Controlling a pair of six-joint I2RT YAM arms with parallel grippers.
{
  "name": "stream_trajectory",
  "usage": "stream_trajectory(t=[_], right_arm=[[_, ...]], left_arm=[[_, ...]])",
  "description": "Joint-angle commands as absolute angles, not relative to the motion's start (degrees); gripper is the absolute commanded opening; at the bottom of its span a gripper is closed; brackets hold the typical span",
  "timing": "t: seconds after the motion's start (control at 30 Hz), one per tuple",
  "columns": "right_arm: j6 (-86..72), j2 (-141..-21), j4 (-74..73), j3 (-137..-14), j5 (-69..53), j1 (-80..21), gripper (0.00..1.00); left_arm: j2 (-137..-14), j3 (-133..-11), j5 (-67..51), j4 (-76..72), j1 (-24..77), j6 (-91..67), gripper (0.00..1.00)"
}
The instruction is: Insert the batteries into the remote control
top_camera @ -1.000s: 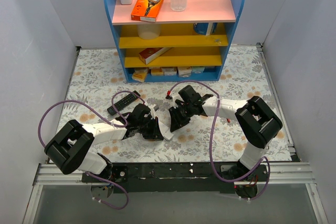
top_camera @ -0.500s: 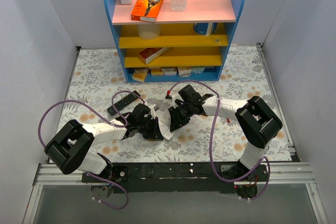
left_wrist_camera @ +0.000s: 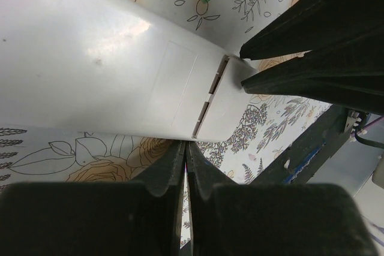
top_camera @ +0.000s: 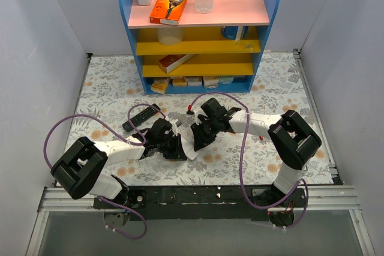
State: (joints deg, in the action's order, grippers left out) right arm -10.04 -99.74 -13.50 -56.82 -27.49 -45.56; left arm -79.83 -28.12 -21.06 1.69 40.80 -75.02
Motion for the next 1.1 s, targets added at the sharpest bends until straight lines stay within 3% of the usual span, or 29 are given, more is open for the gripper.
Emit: stream_trajectory(t=[0.0, 1.07], right_arm=[[-7.8, -99.7, -16.1, -60.0, -25.3, -46.7, 0.29], [-4.1, -97.8, -22.9, -65.6, -15.9, -50.4, 0.33]], left_arm=[[-80.1, -29.4, -20.5, 1.9, 41.0, -74.6, 0.03], [-76.9, -29.2, -18.5, 3.2, 41.0, -75.3, 0.07]])
